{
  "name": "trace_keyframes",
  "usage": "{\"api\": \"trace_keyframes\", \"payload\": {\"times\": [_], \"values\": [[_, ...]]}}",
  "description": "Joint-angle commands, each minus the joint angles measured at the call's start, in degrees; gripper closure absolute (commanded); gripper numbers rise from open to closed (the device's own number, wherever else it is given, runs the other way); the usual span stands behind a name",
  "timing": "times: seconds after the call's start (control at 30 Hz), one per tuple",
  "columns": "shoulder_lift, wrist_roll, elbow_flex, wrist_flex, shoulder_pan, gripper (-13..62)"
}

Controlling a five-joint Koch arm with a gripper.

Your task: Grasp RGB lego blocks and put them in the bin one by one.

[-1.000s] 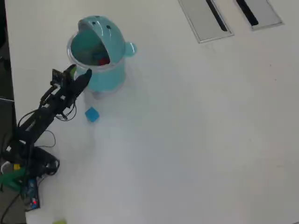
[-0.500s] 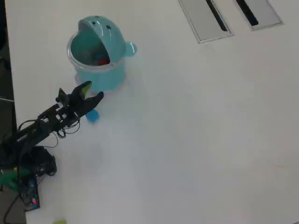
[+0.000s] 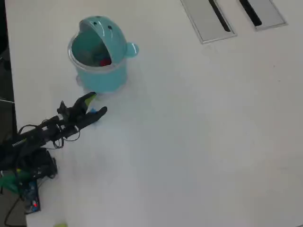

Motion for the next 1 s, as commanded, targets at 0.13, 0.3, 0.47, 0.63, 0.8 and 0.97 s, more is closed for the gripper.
{"api": "trace_keyframes", "payload": {"times": [0.13, 0.3, 0.47, 0.63, 0.8, 0.97], "values": [[3.3, 3.4, -0.1, -4.1, 6.4, 14.5], [3.1, 2.7, 3.1, -6.9, 10.1, 14.3], [3.7, 2.5, 7.3, -12.0, 13.0, 14.2], [3.7, -1.8, 12.5, -16.0, 17.2, 14.1], [3.6, -4.0, 13.8, -16.1, 23.7, 14.1], [3.5, -7.0, 17.4, -22.9, 30.5, 14.4]]}}
